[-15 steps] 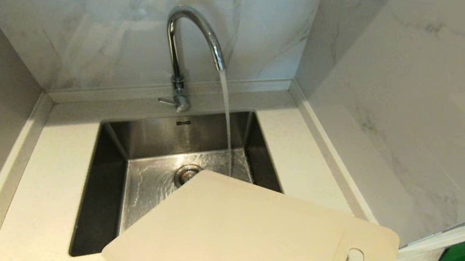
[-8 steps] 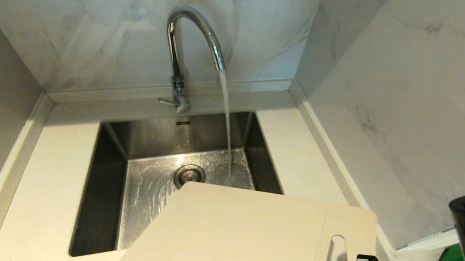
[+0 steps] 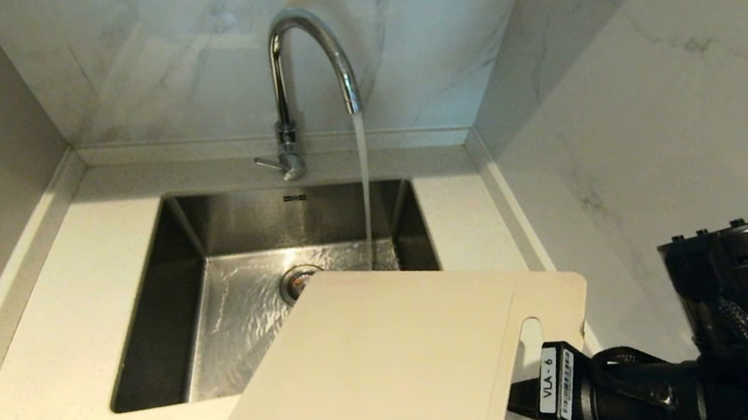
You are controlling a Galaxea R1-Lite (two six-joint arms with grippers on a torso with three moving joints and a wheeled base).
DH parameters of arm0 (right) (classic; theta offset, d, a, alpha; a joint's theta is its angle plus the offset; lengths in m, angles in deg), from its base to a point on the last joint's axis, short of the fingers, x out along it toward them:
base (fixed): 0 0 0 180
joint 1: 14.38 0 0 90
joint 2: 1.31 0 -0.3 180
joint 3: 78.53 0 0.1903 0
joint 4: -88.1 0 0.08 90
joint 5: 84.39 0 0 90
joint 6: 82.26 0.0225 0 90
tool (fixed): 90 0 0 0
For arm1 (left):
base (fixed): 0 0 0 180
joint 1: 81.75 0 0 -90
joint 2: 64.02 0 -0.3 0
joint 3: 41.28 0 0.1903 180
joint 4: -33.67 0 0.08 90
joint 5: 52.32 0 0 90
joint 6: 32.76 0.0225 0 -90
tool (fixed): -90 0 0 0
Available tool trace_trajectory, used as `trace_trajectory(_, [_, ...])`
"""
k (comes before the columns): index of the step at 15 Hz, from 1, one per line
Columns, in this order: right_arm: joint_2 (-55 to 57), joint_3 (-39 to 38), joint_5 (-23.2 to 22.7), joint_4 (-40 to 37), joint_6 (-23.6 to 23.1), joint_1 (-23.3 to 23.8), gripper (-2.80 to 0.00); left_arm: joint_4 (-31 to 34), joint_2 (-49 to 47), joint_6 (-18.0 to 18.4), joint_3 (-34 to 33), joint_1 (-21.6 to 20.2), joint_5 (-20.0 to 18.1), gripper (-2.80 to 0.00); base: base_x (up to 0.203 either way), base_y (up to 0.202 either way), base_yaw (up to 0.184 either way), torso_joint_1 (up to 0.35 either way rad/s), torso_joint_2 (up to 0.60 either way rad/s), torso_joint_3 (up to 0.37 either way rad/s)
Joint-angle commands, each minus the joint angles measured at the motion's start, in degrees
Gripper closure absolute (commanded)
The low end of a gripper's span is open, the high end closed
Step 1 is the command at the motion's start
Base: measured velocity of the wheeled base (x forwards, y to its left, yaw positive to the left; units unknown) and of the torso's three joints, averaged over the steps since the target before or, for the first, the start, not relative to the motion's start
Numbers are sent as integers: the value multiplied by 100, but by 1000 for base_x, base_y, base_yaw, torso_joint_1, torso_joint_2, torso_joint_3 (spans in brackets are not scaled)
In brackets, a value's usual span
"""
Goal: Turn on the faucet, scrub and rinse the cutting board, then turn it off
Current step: Pick up the cutting board, then scrub the cutting board underwater
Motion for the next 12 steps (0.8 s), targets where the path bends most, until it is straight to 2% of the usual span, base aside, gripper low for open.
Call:
trace_trajectory(1, [248, 273, -8, -41, -283, 194, 0, 0, -6, -2, 0, -3, 1, 0, 0, 0, 0, 0, 0, 0])
trace_trajectory(10, [510, 648, -91, 28, -344, 249, 0, 3, -6, -2, 0, -3, 1, 0, 0, 0, 0, 0, 0, 0])
trace_trajectory(12, [577, 683, -313, 36, -353, 245, 0, 0, -6, -2, 0, -3, 1, 0, 0, 0, 0, 0, 0, 0])
